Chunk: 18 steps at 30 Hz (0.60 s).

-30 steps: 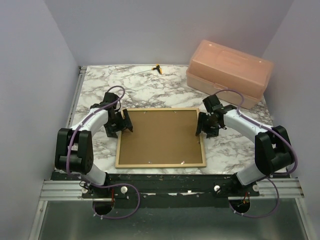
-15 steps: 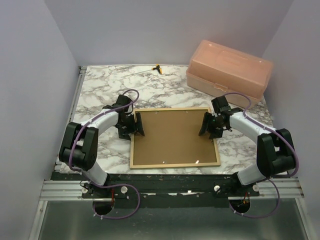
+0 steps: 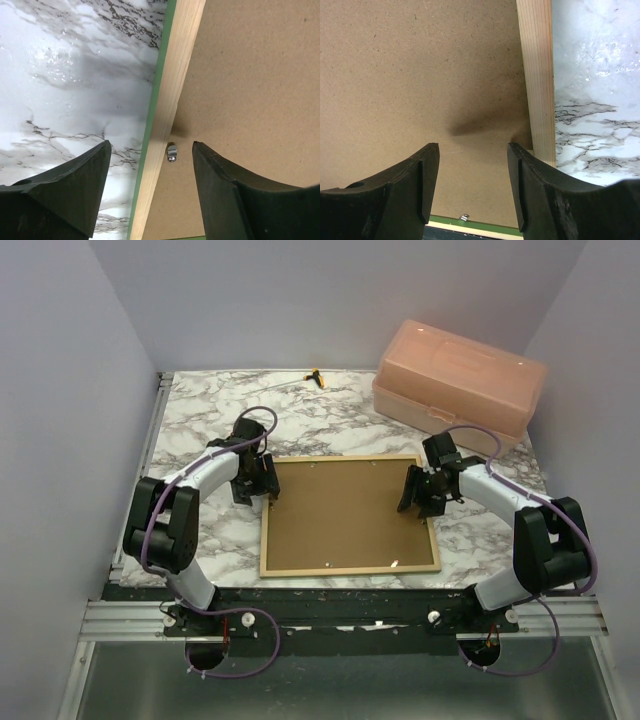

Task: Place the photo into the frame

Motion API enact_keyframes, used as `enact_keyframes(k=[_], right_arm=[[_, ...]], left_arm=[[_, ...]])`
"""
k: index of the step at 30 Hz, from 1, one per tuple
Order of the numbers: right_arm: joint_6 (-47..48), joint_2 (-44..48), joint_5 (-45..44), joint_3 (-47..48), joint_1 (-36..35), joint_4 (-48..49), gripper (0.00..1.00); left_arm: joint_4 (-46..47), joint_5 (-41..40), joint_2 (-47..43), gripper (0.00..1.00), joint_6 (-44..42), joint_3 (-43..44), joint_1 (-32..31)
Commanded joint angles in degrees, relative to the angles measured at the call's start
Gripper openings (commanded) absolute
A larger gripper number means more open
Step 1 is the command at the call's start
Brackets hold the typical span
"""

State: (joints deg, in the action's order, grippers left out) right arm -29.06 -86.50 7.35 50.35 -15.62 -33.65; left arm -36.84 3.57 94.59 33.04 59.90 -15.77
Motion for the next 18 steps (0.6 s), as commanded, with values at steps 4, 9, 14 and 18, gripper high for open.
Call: enact_keyframes(k=[4, 9, 14, 18], right_arm=[[0.8, -0.2, 0.0, -0.9, 0.5, 1.0, 0.63], [0.5, -0.1, -0.5, -0.6, 0.5, 0.9, 0.63], [-0.4, 0.7, -1.1, 0.0, 1.1, 0.7, 0.63], [-0.6, 1.8, -1.4, 0.5, 2.2, 0.5, 0.64]], left_arm=[[-4.7, -5.3, 3.8, 0.64, -0.6, 4.8, -1.5], [-5.7, -4.7, 3.7, 0.63, -0.7, 4.6, -3.1], [-3.8, 0.9, 2.2, 0.6, 0.6, 2.6, -5.7], [0.9, 7.3, 1.5, 0.6, 2.7, 0.4, -7.7]])
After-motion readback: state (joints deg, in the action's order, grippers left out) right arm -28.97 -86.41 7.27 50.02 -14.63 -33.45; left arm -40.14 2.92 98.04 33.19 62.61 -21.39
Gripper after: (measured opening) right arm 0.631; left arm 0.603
